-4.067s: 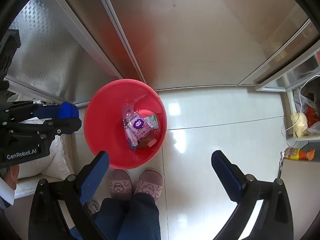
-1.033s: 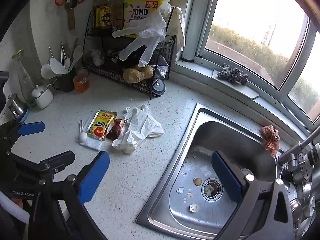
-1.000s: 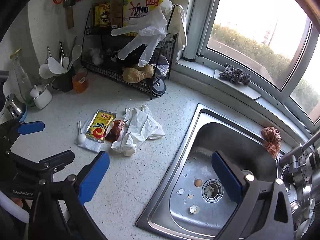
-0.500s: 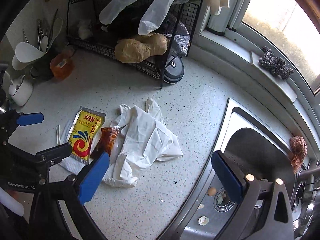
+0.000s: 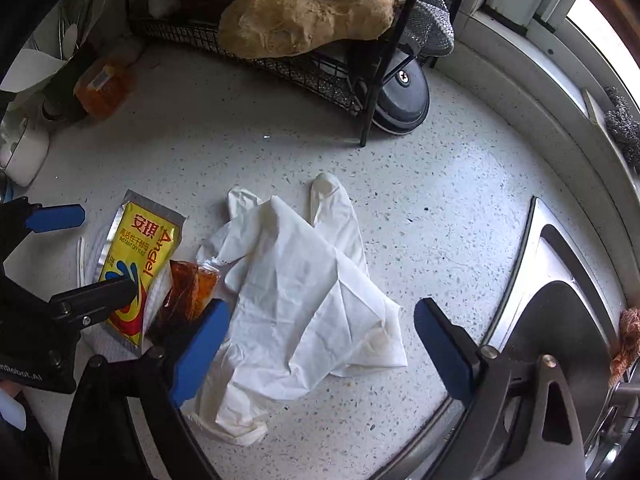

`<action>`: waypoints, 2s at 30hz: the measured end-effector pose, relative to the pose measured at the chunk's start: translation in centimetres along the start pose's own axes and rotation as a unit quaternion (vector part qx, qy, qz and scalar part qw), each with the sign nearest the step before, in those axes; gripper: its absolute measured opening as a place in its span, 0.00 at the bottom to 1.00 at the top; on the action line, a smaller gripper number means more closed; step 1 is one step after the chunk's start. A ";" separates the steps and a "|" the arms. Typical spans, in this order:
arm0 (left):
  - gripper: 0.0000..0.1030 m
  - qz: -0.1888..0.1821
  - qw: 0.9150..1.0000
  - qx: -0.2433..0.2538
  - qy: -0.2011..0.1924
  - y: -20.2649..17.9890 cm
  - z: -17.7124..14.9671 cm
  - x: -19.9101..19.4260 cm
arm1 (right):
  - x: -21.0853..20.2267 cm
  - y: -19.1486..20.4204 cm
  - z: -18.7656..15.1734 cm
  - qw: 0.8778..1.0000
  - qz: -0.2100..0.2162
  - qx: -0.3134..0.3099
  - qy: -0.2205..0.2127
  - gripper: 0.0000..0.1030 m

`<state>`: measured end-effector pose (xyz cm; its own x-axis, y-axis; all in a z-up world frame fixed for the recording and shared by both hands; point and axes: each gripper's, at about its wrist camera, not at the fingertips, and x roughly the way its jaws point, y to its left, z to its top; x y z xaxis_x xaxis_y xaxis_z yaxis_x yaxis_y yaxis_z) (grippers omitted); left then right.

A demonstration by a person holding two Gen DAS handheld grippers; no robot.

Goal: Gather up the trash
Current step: 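Grasp the crumpled white gloves with the right tool, then grasp the brown sauce sachet with the left tool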

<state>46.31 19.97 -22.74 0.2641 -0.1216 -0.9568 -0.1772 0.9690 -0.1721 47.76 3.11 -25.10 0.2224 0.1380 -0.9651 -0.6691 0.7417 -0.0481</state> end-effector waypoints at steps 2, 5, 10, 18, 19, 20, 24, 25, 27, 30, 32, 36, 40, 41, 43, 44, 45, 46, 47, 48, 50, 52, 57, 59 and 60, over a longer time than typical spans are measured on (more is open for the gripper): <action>0.99 0.001 1.000 0.001 0.001 0.1 0.5 0.3 | 0.5 -0.1 0.2 1.000 0.011 0.002 0.011 0.70; 0.99 -0.003 1.000 0.007 0.002 -0.1 1.2 0.3 | 0.8 -0.2 0.1 1.000 0.017 0.007 0.018 0.57; 0.99 -0.015 0.999 0.031 -0.002 -1.9 1.3 0.0 | -0.2 -0.7 -1.6 1.000 0.022 0.021 0.002 0.11; 0.99 -0.045 0.997 0.058 0.005 -5.7 1.1 -0.3 | -2.1 -2.0 -5.6 0.996 0.039 0.074 0.013 0.03; 0.99 -0.054 0.997 0.059 0.006 -5.8 1.0 0.0 | -2.6 -2.2 -6.2 0.996 0.039 0.080 0.010 0.03; 0.99 -0.058 0.996 0.065 0.006 -6.4 0.9 0.0 | -3.1 -2.4 -6.9 0.996 0.037 0.086 0.006 0.03; 0.99 -0.060 0.994 0.093 0.009 -9.1 0.4 0.5 | -5.1 -3.3 -8.7 0.992 0.019 0.128 -0.002 0.03; 0.99 -0.065 0.993 0.094 0.013 -9.7 0.4 0.7 | -5.5 -3.6 -9.1 0.990 0.012 0.137 -0.005 0.03; 0.99 -0.062 0.994 0.089 0.012 -10.1 1.0 1.0 | -6.7 -4.1 -9.7 0.988 -0.002 0.150 -0.017 0.03; 0.99 -0.063 0.994 0.087 0.017 -11.2 1.5 1.9 | -7.7 -5.2 -10.3 0.985 -0.009 0.169 -0.025 0.03; 0.99 -0.056 0.994 0.090 0.018 -11.8 1.8 2.5 | -8.1 -6.2 -10.3 0.984 -0.013 0.176 -0.027 0.03; 0.81 -0.036 0.995 0.097 0.012 -12.1 2.1 2.9 | -8.3 -6.7 -10.6 0.982 -0.012 0.184 -0.027 0.03; 0.65 -0.049 0.994 0.091 0.020 -11.6 2.4 2.5 | -6.6 -6.2 -9.2 0.982 -0.002 0.186 -0.026 0.03; 0.65 -0.052 0.994 0.092 0.022 -11.7 2.4 2.5 | -6.5 -6.1 -9.1 0.982 0.001 0.187 -0.025 0.03; 0.64 -0.057 0.993 0.096 0.024 -11.8 2.1 2.5 | -6.4 -6.1 -8.9 0.982 0.007 0.189 -0.024 0.03; 0.61 -0.057 0.993 0.098 0.026 -11.6 1.9 2.4 | -6.3 -6.1 -8.8 0.982 0.007 0.189 -0.023 0.03; 0.54 -0.054 0.993 0.099 0.029 -11.5 1.6 2.3 | -6.3 -6.1 -8.8 0.982 0.007 0.189 -0.023 0.03; 0.48 -0.046 0.994 0.099 0.029 -11.5 1.5 2.4 | -6.3 -6.2 -8.8 0.982 0.007 0.188 -0.022 0.03; 0.47 -0.042 0.994 0.097 0.027 -11.5 1.4 2.4 | -6.3 -6.2 -8.9 0.982 0.006 0.188 -0.020 0.03; 0.47 -0.041 0.994 0.096 0.026 -11.4 1.2 2.5 | -6.2 -6.2 -8.9 0.982 0.005 0.188 -0.018 0.03; 0.47 -0.041 0.994 0.098 0.024 -11.5 1.1 2.5 | -6.1 -6.3 -8.9 0.982 0.005 0.188 -0.017 0.03; 0.41 -0.035 0.994 0.103 0.021 -11.5 1.0 2.4 | -6.0 -6.3 -9.0 0.982 0.007 0.190 -0.015 0.03; 0.23 -0.008 0.994 0.111 0.020 -11.7 1.0 2.4 | -6.3 -6.3 -9.1 0.981 0.005 0.195 -0.016 0.03; 0.17 -0.016 0.993 0.115 0.022 -11.7 0.9 2.4 | -6.6 -6.3 -9.2 0.980 0.005 0.197 -0.020 0.03; 0.13 -0.020 0.993 0.114 0.022 -11.8 0.8 2.3 | -6.7 -6.3 -9.3 0.980 0.004 0.198 -0.021 0.03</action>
<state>49.76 8.47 -22.76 0.2249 -0.1654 -0.9602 0.0537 0.9861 -0.1573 43.86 -8.58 -20.72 0.2527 0.1653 -0.9533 -0.3452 0.9358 0.0707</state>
